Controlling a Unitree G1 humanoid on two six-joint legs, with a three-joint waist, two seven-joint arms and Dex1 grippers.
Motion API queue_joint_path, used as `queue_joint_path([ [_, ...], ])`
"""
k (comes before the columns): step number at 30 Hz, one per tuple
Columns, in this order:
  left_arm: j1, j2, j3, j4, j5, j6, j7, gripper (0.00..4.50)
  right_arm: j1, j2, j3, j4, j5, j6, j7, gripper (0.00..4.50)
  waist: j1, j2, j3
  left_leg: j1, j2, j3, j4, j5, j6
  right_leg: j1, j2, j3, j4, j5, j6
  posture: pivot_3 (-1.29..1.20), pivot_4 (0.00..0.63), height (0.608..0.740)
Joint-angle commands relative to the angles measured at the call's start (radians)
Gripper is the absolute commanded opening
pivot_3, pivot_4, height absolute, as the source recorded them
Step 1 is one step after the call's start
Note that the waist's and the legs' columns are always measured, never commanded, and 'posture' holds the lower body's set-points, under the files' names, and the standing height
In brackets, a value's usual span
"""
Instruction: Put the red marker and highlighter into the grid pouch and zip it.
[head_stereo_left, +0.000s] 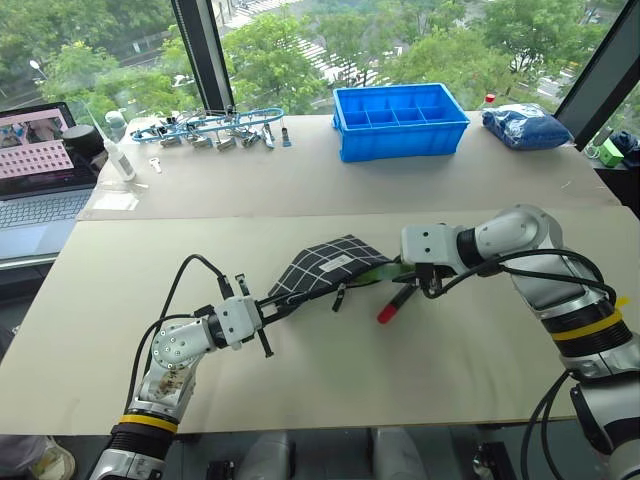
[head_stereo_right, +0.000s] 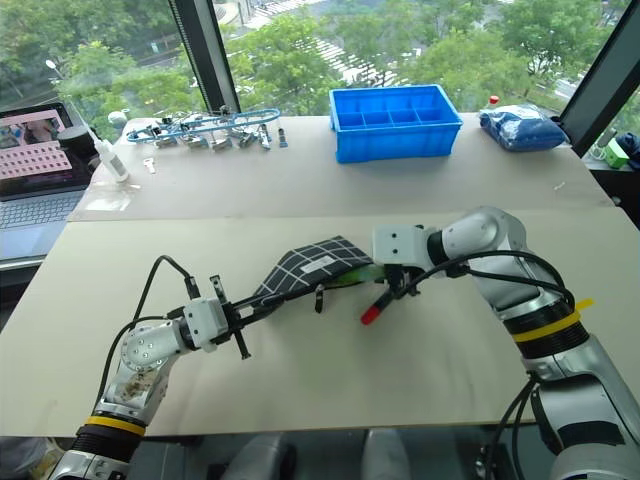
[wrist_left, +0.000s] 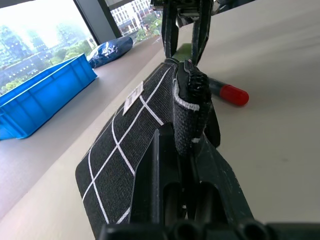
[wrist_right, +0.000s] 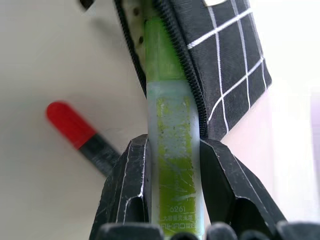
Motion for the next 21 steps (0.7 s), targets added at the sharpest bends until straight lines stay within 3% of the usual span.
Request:
queue_joint_path([
  [1,-0.010,-0.003,0.004,-0.037,-0.016,-0.014,0.011,0.00,-0.017,0.031,-0.057,-0.073,0.047,0.082,-0.044,1.00,0.000,0.000,0.000,0.000,0.000,0.000,0.000,0.000,0.000,0.000,0.000,0.000,0.000,0.000,0.000,0.00,0.150,0.740],
  [8,-0.025,-0.005,0.009,-0.037,-0.038,0.010,0.007,0.00,0.042,0.064,0.021,-0.205,0.040,0.079,-0.052,1.00,-0.001,0.000,0.000,0.000,0.000,0.000,0.000,0.000,0.000,0.000,0.000,0.000,0.000,0.000,0.000,0.00,0.150,0.740],
  [13,-0.032,-0.002,0.011,-0.041,-0.053,0.027,-0.004,0.00,0.003,0.079,0.136,-0.140,-0.120,-0.087,-0.125,1.00,-0.003,0.000,0.000,0.000,0.000,0.000,0.000,0.000,0.000,-0.001,0.000,0.000,0.000,0.000,0.000,0.00,0.150,0.740],
  [17,-0.034,0.002,0.017,-0.048,-0.063,0.042,-0.008,0.00,-0.046,0.110,0.178,-0.039,-0.265,-0.204,-0.267,1.00,-0.005,0.000,0.000,0.000,0.000,0.000,0.000,0.000,-0.001,-0.002,0.000,0.000,0.000,0.000,0.000,0.00,0.150,0.740],
  [21,-0.032,0.000,0.020,-0.054,-0.072,0.053,-0.005,0.00,-0.057,0.140,0.159,0.008,-0.281,-0.308,-0.343,1.00,-0.004,0.000,0.000,-0.001,0.000,0.000,-0.001,0.001,-0.001,-0.003,0.000,0.000,0.000,0.000,0.000,0.00,0.150,0.740],
])
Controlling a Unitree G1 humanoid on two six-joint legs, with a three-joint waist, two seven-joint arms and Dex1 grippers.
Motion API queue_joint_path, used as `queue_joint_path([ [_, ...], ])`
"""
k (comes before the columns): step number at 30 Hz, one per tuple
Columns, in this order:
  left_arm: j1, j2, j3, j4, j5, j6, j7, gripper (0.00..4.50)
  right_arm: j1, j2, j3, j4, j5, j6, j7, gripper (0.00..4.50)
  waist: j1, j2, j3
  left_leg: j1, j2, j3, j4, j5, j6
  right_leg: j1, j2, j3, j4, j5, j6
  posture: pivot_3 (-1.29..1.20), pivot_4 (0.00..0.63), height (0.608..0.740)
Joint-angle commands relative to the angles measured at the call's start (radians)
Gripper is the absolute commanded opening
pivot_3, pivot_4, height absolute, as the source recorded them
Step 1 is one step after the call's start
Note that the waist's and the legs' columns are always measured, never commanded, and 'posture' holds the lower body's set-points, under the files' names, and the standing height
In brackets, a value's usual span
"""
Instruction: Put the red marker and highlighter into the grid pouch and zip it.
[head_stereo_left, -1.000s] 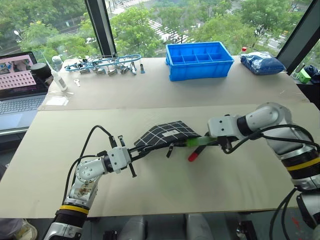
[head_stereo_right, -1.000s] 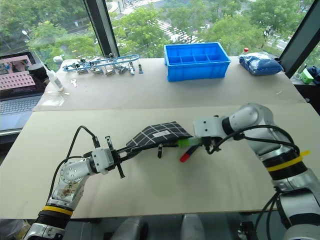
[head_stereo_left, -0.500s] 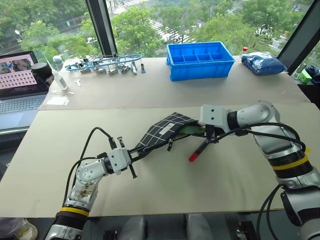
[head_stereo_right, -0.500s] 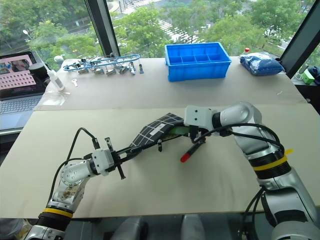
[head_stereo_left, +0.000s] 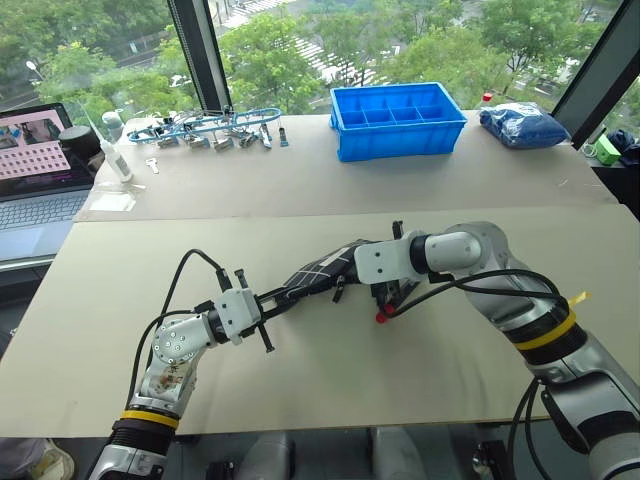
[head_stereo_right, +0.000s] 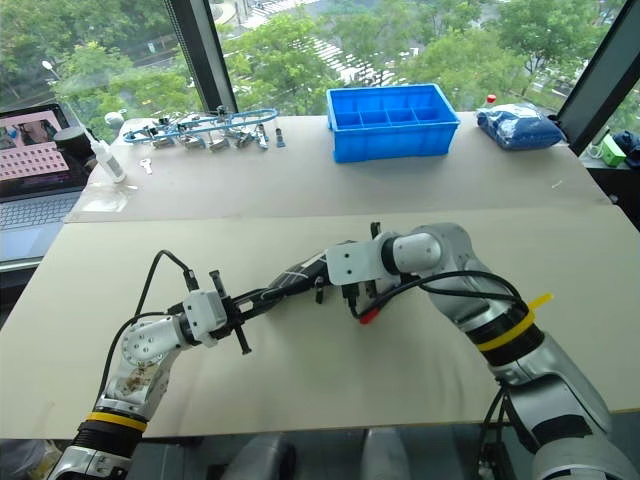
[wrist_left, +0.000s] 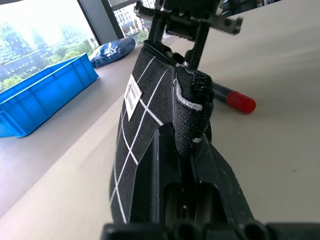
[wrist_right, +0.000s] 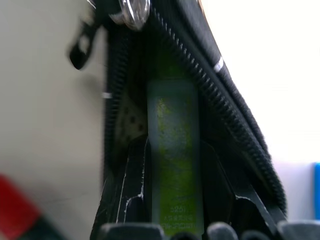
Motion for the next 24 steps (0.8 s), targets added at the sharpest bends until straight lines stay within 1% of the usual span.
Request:
queue_joint_path([
  [1,-0.006,0.002,0.013,-0.051,-0.031,-0.002,-0.001,0.00,-0.013,0.009,-0.033,0.011,0.007,-0.138,-0.057,1.00,0.002,0.000,0.000,0.000,0.000,0.000,0.000,0.000,0.000,0.000,0.000,0.000,0.000,0.000,0.000,0.00,0.150,0.740],
  [2,-0.004,0.001,0.013,-0.054,-0.031,-0.001,0.000,0.00,0.003,0.000,-0.044,0.000,0.037,-0.132,-0.023,1.50,0.002,0.000,0.000,0.000,0.000,0.000,0.000,0.001,-0.001,0.000,0.000,0.000,0.000,0.000,0.000,0.00,0.150,0.740],
  [4,-0.001,0.000,0.013,-0.057,-0.030,0.000,0.001,0.00,0.035,-0.025,-0.075,-0.030,0.116,-0.113,0.053,2.09,0.003,0.000,0.000,-0.001,0.000,0.000,0.000,0.001,-0.001,0.000,0.000,0.000,0.000,0.000,0.000,0.00,0.150,0.740],
  [8,0.004,-0.003,0.018,-0.056,-0.032,0.003,0.007,0.00,0.023,-0.048,-0.185,-0.016,0.229,0.002,0.102,3.42,0.001,0.000,0.000,-0.001,0.000,0.000,0.000,0.000,0.000,0.000,0.000,0.000,0.000,0.000,0.000,0.00,0.150,0.740],
  [12,-0.009,-0.015,0.032,-0.042,-0.048,0.019,0.019,0.00,-0.006,-0.146,-0.376,-0.009,0.517,0.133,0.273,3.42,0.004,0.000,0.000,-0.001,0.000,0.000,0.000,0.000,0.001,0.000,0.000,0.000,-0.001,0.000,0.000,0.00,0.150,0.740],
  [14,-0.011,-0.021,0.039,-0.040,-0.058,0.030,0.026,0.00,-0.003,-0.195,-0.434,0.013,0.596,0.141,0.332,3.42,0.009,0.000,0.000,-0.002,0.000,0.000,0.000,-0.001,0.001,0.000,0.000,0.000,-0.001,0.000,0.000,0.00,0.150,0.740],
  [16,-0.011,-0.022,0.044,-0.035,-0.063,0.034,0.025,0.00,-0.012,-0.241,-0.489,0.079,0.653,0.183,0.378,3.42,0.006,0.000,0.000,-0.001,0.000,0.000,0.000,-0.001,0.002,0.000,0.000,0.000,-0.001,0.000,0.000,0.00,0.150,0.740],
  [18,-0.010,-0.021,0.048,-0.031,-0.064,0.034,0.021,0.00,0.009,-0.288,-0.507,0.117,0.679,0.190,0.439,3.42,0.004,0.000,0.000,0.000,0.000,0.000,0.000,-0.002,0.003,0.001,0.000,0.000,-0.001,0.000,0.000,0.00,0.150,0.740],
  [20,-0.009,-0.020,0.053,-0.029,-0.066,0.035,0.019,0.00,0.043,-0.328,-0.491,0.152,0.666,0.162,0.492,3.42,0.002,0.000,0.000,0.000,0.000,0.000,0.000,-0.002,0.003,0.001,0.000,0.000,-0.001,0.000,0.000,0.00,0.150,0.740],
  [23,-0.007,-0.019,0.060,-0.027,-0.069,0.038,0.020,0.00,0.089,-0.352,-0.423,0.205,0.579,0.047,0.518,3.42,-0.001,0.000,0.000,0.000,0.000,0.001,0.000,-0.002,0.003,0.001,0.000,0.001,-0.001,0.000,0.000,0.00,0.150,0.740],
  [24,-0.005,-0.020,0.062,-0.028,-0.070,0.040,0.022,0.00,0.097,-0.338,-0.386,0.238,0.532,-0.008,0.503,3.42,-0.002,0.000,0.000,0.000,0.000,0.001,0.000,-0.002,0.003,0.001,0.000,0.001,-0.001,0.000,0.000,0.00,0.150,0.740],
])
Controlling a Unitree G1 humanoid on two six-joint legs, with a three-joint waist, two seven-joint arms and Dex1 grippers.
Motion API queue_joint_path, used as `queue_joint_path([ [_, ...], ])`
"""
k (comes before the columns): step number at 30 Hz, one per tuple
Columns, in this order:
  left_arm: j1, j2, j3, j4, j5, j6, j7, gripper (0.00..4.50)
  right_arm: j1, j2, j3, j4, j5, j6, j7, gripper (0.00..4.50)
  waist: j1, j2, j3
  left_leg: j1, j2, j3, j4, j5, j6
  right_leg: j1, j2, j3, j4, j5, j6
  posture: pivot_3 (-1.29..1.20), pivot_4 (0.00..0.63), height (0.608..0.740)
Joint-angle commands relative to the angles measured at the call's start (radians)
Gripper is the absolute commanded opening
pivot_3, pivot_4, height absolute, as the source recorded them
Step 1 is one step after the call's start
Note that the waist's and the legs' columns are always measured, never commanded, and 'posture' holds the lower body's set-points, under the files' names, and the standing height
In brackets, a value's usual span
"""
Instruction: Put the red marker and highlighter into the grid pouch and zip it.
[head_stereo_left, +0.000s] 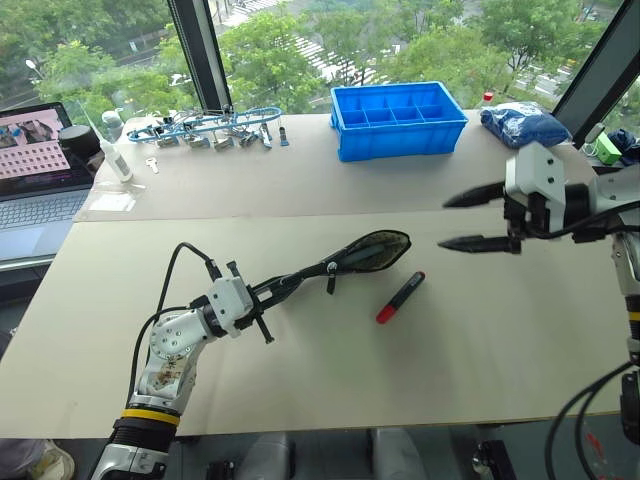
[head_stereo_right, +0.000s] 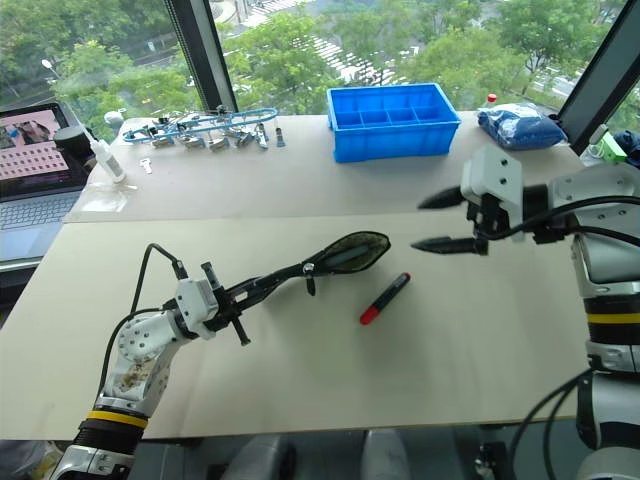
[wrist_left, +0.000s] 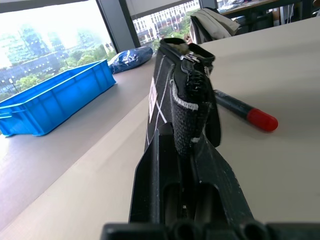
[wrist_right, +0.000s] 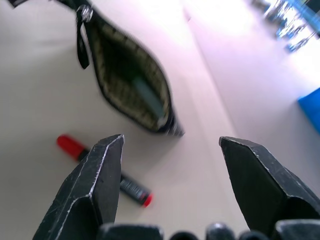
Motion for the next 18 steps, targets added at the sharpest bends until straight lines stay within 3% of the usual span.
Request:
queue_joint_path([
  [1,0.000,-0.001,0.023,-0.016,-0.028,-0.001,0.004,0.00,0.011,0.019,0.088,0.069,-0.118,-0.168,-0.008,3.42,-0.002,0.000,0.000,0.000,0.000,0.000,0.000,0.000,0.000,0.000,0.000,0.000,0.000,0.000,0.000,0.00,0.150,0.740],
  [7,0.024,0.001,0.030,-0.042,-0.024,0.006,0.015,0.00,-0.062,0.149,0.187,0.256,-0.225,-0.350,-0.051,3.42,-0.010,0.000,0.000,0.000,0.000,0.001,0.000,0.001,-0.002,-0.001,0.000,0.001,0.000,0.000,0.000,0.00,0.150,0.740],
  [18,0.054,0.003,0.041,-0.076,-0.016,0.013,0.039,0.00,-0.187,0.232,0.266,0.452,-0.286,-0.516,0.029,3.42,-0.006,0.000,0.000,0.000,0.000,0.001,0.000,0.002,-0.004,-0.001,0.000,0.001,0.000,0.000,0.000,0.00,0.150,0.740],
])
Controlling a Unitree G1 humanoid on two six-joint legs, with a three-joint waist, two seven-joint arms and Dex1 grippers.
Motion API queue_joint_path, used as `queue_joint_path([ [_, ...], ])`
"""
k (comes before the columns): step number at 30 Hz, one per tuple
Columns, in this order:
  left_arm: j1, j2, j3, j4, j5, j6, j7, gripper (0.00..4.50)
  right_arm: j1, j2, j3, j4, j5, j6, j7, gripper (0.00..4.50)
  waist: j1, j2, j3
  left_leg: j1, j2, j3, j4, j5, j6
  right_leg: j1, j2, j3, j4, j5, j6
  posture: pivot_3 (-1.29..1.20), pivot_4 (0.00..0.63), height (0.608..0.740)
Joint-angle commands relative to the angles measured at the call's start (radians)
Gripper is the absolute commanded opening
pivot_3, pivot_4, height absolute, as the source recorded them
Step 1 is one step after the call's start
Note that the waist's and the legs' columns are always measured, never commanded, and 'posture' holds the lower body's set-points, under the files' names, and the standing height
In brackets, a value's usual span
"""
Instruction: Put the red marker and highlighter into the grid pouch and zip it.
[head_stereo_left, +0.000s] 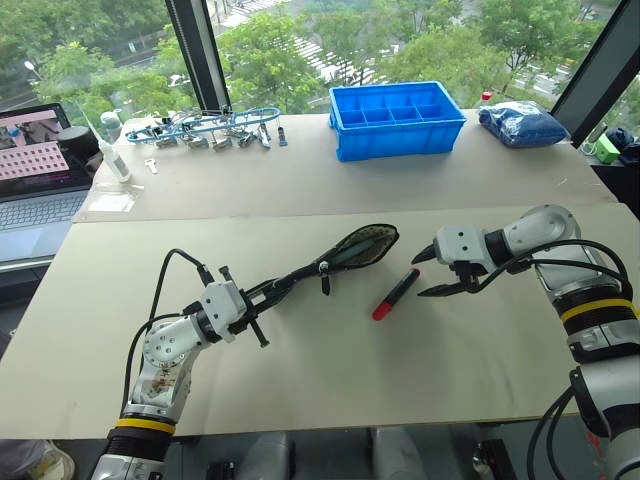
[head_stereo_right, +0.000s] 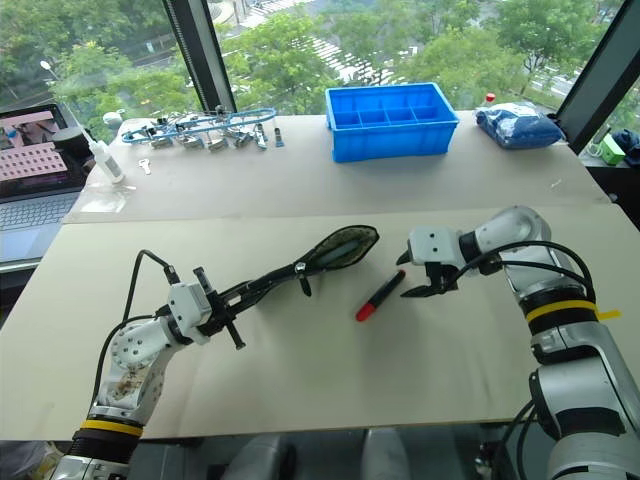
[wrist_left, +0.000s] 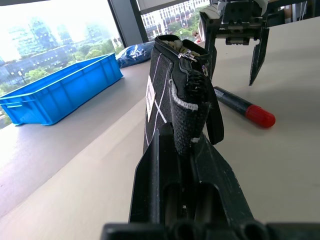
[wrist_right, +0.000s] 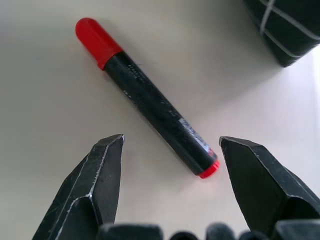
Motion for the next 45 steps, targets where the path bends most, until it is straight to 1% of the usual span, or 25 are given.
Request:
queue_joint_path([
  [1,0.005,0.002,0.018,-0.044,-0.015,0.004,0.018,0.00,-0.047,0.018,0.006,0.040,-0.008,-0.054,0.034,3.42,-0.001,0.000,0.000,0.000,0.000,0.000,0.000,0.000,0.000,0.000,0.000,0.000,0.000,0.000,0.000,0.00,0.150,0.740],
  [6,0.019,0.003,0.020,-0.056,-0.014,0.006,0.026,0.00,-0.093,0.070,0.036,0.119,-0.043,-0.115,0.035,3.42,-0.008,0.000,0.000,0.000,0.000,0.000,0.000,0.000,0.000,0.000,0.000,0.000,0.000,0.000,0.000,0.00,0.150,0.740],
  [10,0.028,0.005,0.024,-0.069,-0.012,0.011,0.032,0.00,-0.110,0.088,0.065,0.144,-0.065,-0.138,0.083,3.42,-0.014,0.000,0.000,0.000,0.000,0.000,0.000,0.000,-0.001,0.000,0.000,0.000,0.001,0.000,0.000,0.00,0.150,0.740],
  [14,0.031,0.007,0.029,-0.076,-0.010,0.014,0.038,0.00,-0.126,0.075,0.099,0.174,-0.087,-0.149,0.130,2.41,-0.013,0.000,0.000,0.000,0.000,0.000,0.000,0.000,-0.001,0.000,0.000,0.000,0.001,0.000,0.000,0.00,0.150,0.740],
  [15,0.031,0.008,0.030,-0.076,-0.009,0.014,0.039,0.00,-0.128,0.073,0.105,0.179,-0.088,-0.147,0.136,1.98,-0.014,0.000,0.000,0.000,0.000,0.000,0.000,0.000,-0.001,0.000,0.000,0.000,0.001,0.000,0.000,0.00,0.150,0.740],
  [16,0.031,0.008,0.031,-0.076,-0.009,0.014,0.039,0.00,-0.130,0.070,0.115,0.181,-0.087,-0.147,0.137,1.70,-0.015,0.000,0.000,0.000,0.000,0.000,0.000,0.000,-0.001,0.000,0.000,0.000,0.001,0.000,0.000,0.00,0.150,0.740],
  [17,0.031,0.008,0.031,-0.076,-0.008,0.014,0.040,0.00,-0.130,0.067,0.123,0.181,-0.085,-0.147,0.137,1.32,-0.015,0.000,0.000,0.000,0.000,0.000,0.000,0.000,-0.001,0.000,0.000,0.000,0.001,0.000,0.000,0.00,0.150,0.740],
  [18,0.031,0.008,0.031,-0.078,-0.008,0.015,0.041,0.00,-0.128,0.062,0.134,0.178,-0.079,-0.145,0.137,1.09,-0.015,0.000,0.000,0.000,0.000,0.000,0.000,0.000,0.000,0.000,0.000,0.000,0.001,0.000,0.000,0.00,0.150,0.740],
  [19,0.031,0.008,0.031,-0.079,-0.007,0.016,0.043,0.00,-0.126,0.056,0.143,0.173,-0.071,-0.141,0.137,0.61,-0.014,0.000,0.000,0.001,0.000,0.000,0.000,0.000,0.000,0.000,0.000,0.000,0.001,0.000,0.000,0.00,0.150,0.740],
  [20,0.030,0.008,0.030,-0.080,-0.007,0.016,0.043,0.00,-0.123,0.048,0.153,0.162,-0.060,-0.133,0.137,0.47,-0.014,0.000,0.000,0.001,0.000,0.000,0.000,0.000,0.000,0.000,0.000,0.000,0.001,0.000,0.000,0.00,0.150,0.740],
  [25,0.026,0.005,0.024,-0.077,-0.005,0.015,0.045,0.00,-0.094,-0.009,0.182,0.099,0.002,-0.074,0.137,0.44,-0.008,0.000,0.000,0.000,0.000,0.000,0.000,0.000,0.000,0.000,0.000,0.000,0.001,0.000,0.000,0.00,0.150,0.740],
  [29,0.022,0.003,0.020,-0.069,-0.003,0.012,0.042,0.00,-0.061,-0.014,0.085,0.025,0.029,-0.029,0.070,0.44,-0.008,0.000,0.000,0.000,0.000,0.000,0.000,0.000,0.000,0.000,0.000,0.000,0.001,0.000,0.000,0.00,0.150,0.740],
  [33,0.019,0.003,0.008,-0.055,0.002,0.005,0.028,0.00,-0.019,-0.065,-0.040,-0.265,0.203,0.220,0.112,0.44,-0.011,0.001,0.000,0.000,0.000,0.000,0.000,0.000,0.000,-0.001,0.000,0.000,0.001,0.000,0.000,0.00,0.150,0.740],
  [35,0.014,0.001,0.000,-0.048,0.005,0.000,0.020,0.00,-0.019,-0.102,-0.086,-0.403,0.247,0.307,0.101,0.44,-0.011,0.003,0.001,-0.001,0.000,-0.001,0.000,0.000,0.000,-0.001,0.000,0.000,0.001,0.000,0.000,0.00,0.150,0.740],
  [38,0.006,-0.002,-0.007,-0.039,0.005,-0.003,0.013,0.00,-0.038,-0.122,-0.120,-0.497,0.238,0.373,0.040,0.44,-0.006,0.002,0.001,-0.001,0.000,-0.001,0.000,-0.001,0.002,-0.002,0.000,0.000,0.001,0.000,0.000,0.00,0.150,0.740],
  [41,-0.002,-0.004,-0.011,-0.033,0.007,-0.006,0.009,0.00,-0.092,-0.123,-0.149,-0.558,0.199,0.390,-0.038,0.44,-0.002,0.002,0.001,-0.001,0.000,-0.001,0.000,-0.001,0.002,-0.001,0.000,0.000,0.001,0.000,0.000,0.00,0.150,0.740],
  [45,-0.006,-0.005,-0.013,-0.031,0.005,-0.005,0.007,0.00,-0.133,-0.126,-0.117,-0.596,0.106,0.378,-0.105,0.44,0.004,0.002,0.001,-0.001,0.000,-0.001,0.000,-0.001,0.002,-0.002,0.000,0.000,0.001,0.000,0.000,0.00,0.150,0.740],
])
